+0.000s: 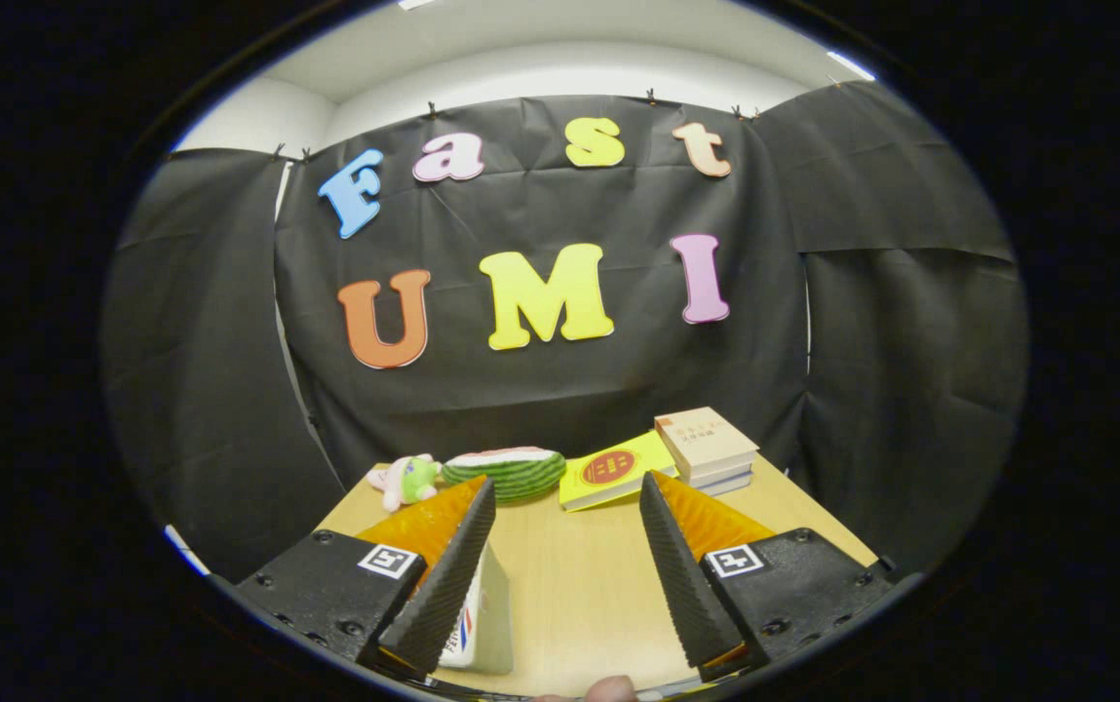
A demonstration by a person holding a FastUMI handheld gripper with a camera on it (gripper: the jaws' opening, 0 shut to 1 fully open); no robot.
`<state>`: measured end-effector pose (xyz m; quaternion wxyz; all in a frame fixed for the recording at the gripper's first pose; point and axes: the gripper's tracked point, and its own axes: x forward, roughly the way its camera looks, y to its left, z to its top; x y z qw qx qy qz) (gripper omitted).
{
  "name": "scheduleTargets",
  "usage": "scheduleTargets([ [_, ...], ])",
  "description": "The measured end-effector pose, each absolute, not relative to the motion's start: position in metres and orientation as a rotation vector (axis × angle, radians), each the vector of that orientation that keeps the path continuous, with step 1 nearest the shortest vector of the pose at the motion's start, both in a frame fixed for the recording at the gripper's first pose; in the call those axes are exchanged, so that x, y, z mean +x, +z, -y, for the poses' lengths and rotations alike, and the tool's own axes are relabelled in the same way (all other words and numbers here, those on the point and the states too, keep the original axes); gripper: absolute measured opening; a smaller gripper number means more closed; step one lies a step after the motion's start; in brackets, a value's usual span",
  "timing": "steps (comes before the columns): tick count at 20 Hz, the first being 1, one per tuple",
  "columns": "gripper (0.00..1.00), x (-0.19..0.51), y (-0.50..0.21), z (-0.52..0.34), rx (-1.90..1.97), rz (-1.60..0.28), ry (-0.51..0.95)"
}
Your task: Open the storage box then place both shoes into the box .Put the left shoe in first, then the right shoe, with the right side of both shoes facing outward in a uniform manner.
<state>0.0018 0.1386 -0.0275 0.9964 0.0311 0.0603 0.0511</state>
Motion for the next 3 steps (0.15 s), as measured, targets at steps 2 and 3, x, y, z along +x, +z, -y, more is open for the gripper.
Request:
scheduleTargets([
  [2, 0.92, 0.0019, -0.0283, -0.1407, 0.061, -0.126, 0.105],
  [3, 0.92, 0.0013, -0.0291, -0.1411, 0.065, -0.130, 0.105],
])
